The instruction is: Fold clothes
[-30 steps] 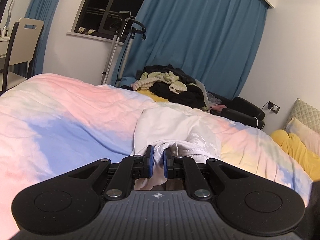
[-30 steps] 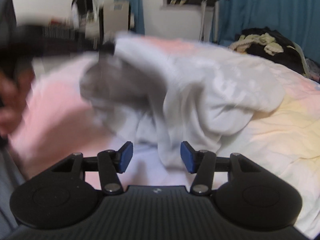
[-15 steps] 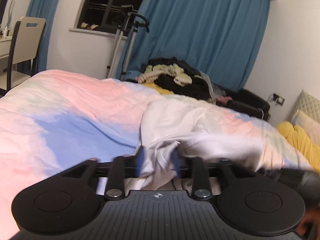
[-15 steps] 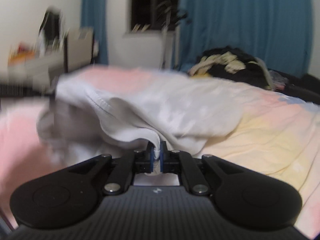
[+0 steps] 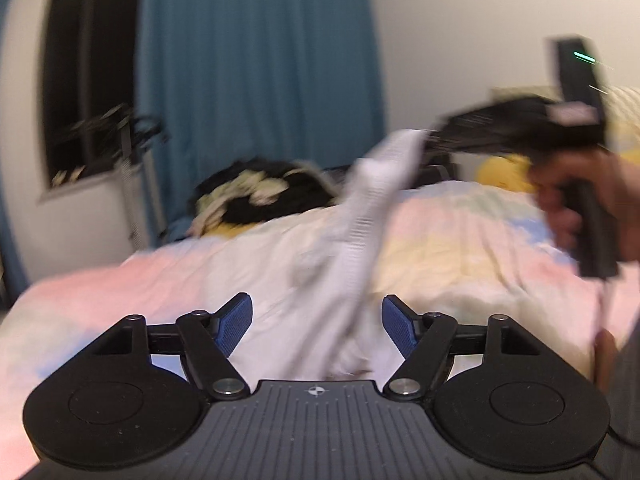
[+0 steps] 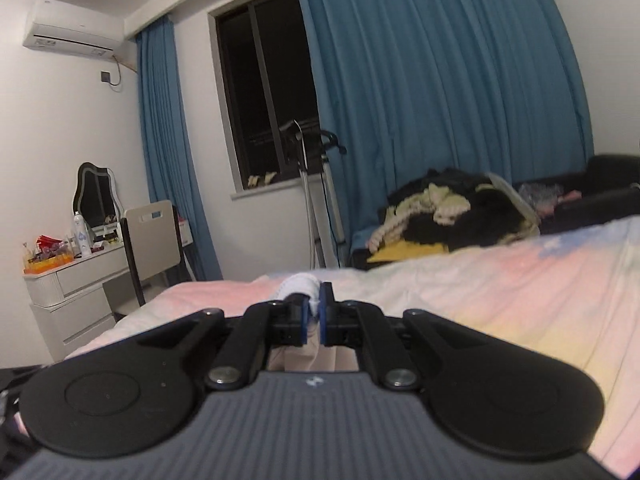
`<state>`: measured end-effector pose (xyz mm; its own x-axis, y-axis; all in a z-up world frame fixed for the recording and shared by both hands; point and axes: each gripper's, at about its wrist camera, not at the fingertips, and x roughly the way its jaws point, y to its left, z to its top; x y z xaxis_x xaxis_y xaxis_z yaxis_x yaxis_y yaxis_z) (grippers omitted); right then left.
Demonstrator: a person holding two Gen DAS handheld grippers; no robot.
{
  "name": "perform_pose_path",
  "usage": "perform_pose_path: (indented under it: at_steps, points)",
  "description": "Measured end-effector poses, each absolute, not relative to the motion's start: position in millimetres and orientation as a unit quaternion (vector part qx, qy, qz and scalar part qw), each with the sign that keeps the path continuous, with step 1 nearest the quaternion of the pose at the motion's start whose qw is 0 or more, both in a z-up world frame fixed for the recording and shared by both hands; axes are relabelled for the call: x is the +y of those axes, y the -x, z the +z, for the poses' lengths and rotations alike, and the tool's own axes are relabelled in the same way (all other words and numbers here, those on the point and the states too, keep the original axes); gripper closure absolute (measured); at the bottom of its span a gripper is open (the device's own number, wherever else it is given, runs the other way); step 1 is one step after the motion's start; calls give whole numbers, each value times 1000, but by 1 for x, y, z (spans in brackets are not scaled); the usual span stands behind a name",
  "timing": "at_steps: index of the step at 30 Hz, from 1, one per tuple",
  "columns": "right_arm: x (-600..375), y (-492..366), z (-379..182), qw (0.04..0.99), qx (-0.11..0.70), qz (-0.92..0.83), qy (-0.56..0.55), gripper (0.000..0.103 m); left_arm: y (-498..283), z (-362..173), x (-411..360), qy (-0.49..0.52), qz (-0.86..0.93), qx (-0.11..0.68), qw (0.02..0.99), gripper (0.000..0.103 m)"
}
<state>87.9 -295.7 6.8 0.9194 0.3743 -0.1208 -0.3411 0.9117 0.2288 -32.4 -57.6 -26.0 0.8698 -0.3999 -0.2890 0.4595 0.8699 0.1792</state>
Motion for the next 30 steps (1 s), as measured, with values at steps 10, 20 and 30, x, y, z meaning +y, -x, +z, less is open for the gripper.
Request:
perform_pose_path:
  at_steps: [10,20,30]
  points:
    - [-304,-91,7,968,86,195,-133,97,3,-84,-111,-256,-158,164,939,26]
    - [-306,-90,-8,965,115,181,-151,97,-26,-74,-89,-150,-87,166,971,93]
    - [-286,-93,-36,963,185,159,-114,97,-16,-30,-32,30,-29,125,991,94]
